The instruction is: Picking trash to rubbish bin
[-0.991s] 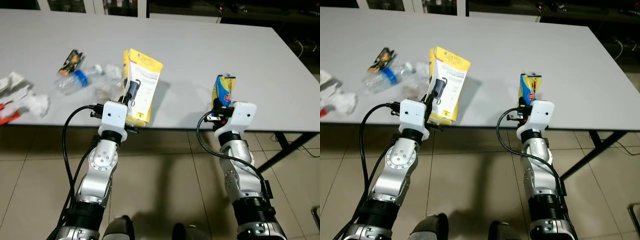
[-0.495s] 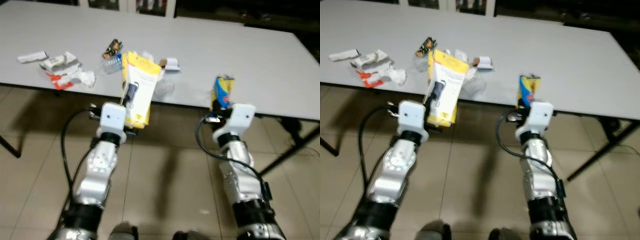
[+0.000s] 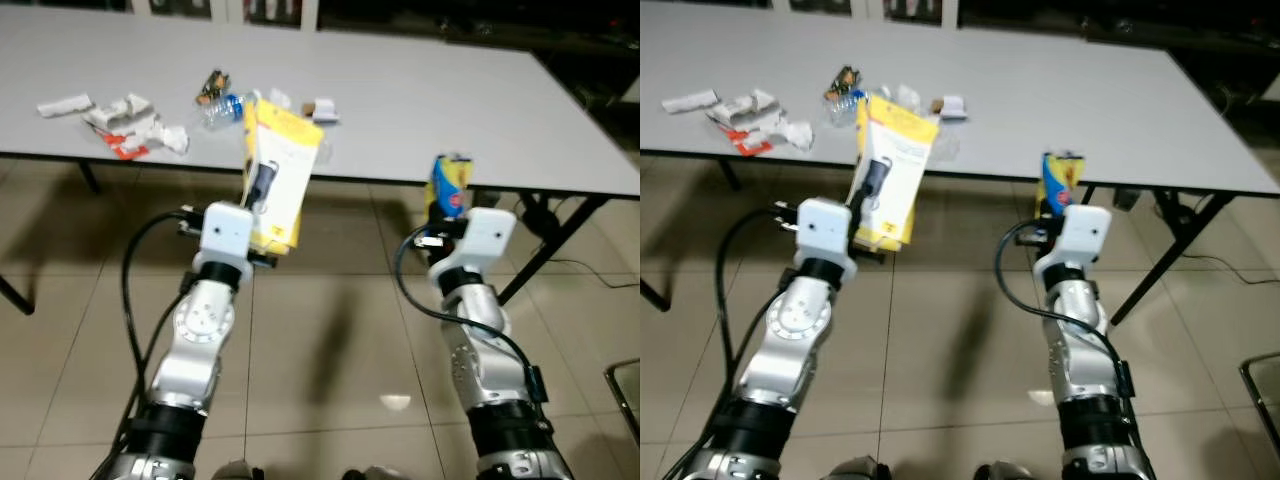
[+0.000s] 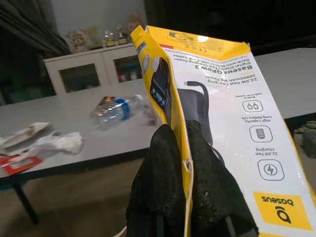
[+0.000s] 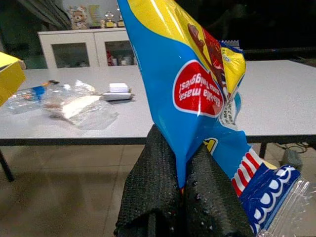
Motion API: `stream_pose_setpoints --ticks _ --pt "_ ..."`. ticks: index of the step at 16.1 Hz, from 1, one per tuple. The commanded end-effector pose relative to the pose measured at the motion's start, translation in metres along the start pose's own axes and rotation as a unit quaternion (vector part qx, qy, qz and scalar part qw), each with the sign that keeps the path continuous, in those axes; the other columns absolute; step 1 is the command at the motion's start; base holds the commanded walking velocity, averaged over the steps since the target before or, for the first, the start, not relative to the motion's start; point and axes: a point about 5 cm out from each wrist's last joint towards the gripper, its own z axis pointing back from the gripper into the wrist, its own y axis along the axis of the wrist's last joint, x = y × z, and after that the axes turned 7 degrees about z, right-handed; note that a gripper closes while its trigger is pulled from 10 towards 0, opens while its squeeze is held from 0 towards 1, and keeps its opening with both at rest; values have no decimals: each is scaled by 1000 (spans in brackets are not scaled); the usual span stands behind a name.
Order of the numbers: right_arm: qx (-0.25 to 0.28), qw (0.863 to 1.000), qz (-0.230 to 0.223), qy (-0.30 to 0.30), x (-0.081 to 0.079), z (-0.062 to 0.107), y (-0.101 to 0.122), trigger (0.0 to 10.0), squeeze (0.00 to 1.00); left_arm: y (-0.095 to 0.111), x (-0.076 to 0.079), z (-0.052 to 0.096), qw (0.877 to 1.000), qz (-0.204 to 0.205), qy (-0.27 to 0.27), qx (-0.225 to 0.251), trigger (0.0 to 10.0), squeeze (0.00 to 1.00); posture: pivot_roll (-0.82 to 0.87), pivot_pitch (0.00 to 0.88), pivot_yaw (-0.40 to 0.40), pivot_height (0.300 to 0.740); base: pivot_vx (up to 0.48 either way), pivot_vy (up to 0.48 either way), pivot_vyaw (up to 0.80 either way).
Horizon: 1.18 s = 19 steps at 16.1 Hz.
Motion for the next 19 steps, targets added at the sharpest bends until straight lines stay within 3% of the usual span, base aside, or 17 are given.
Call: stream_pose_setpoints --ticks 1,6,19 --pt "1 1000 3 -9 6 -1 2 10000 0 2 5 -1 1000 4 -5 2 10000 0 1 108 -61 740 0 0 0" --pt "-2 1000 3 -8 5 0 0 10000 0 0 5 0 1000 4 -4 1 10000 0 1 99 -60 740 0 0 0" --pt "-54 998 21 -12 17 11 -29 10000 0 -22 0 9 999 -1 1 -35 10000 0 3 100 -59 740 -252 0 0"
